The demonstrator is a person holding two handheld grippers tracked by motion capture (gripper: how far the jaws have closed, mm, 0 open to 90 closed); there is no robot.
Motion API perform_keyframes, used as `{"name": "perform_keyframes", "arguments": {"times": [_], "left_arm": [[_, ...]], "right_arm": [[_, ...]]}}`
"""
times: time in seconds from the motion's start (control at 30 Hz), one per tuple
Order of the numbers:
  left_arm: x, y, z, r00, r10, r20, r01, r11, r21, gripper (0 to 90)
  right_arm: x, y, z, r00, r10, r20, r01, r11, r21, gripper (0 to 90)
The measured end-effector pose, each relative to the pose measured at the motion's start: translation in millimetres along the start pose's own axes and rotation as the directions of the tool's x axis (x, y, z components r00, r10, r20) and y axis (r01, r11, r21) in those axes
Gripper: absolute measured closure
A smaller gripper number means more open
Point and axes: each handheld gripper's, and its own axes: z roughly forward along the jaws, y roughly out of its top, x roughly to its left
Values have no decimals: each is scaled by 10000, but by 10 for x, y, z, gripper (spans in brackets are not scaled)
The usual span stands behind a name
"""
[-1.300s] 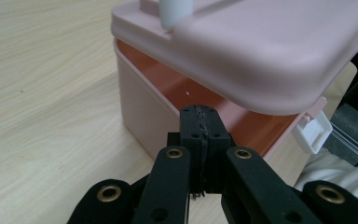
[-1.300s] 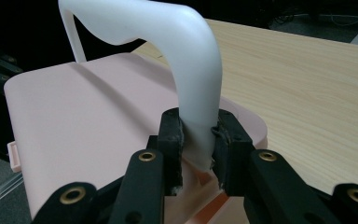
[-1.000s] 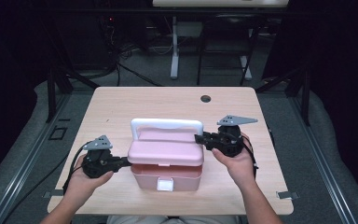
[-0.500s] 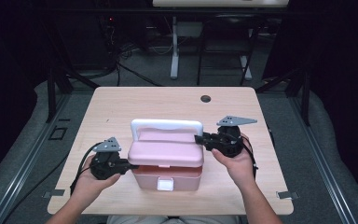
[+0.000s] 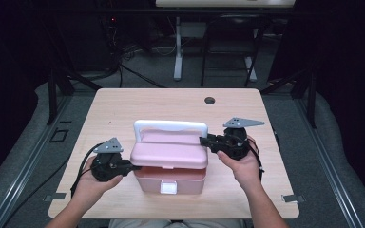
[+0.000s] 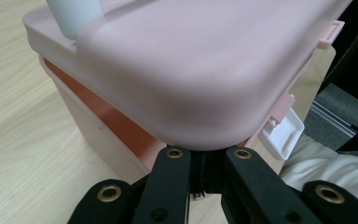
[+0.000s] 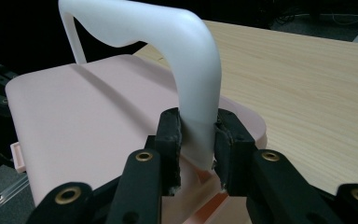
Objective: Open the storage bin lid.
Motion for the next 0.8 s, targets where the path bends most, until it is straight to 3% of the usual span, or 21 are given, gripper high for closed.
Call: {"name": "perform_keyframes", "arguments": {"times": [0.8], "left_arm": [[40, 255, -115, 10000, -61, -59, 59, 9993, -356, 900]], "right_arm": [[-42, 24, -258, 9995, 53, 299, -36, 9983, -574, 729]]}}
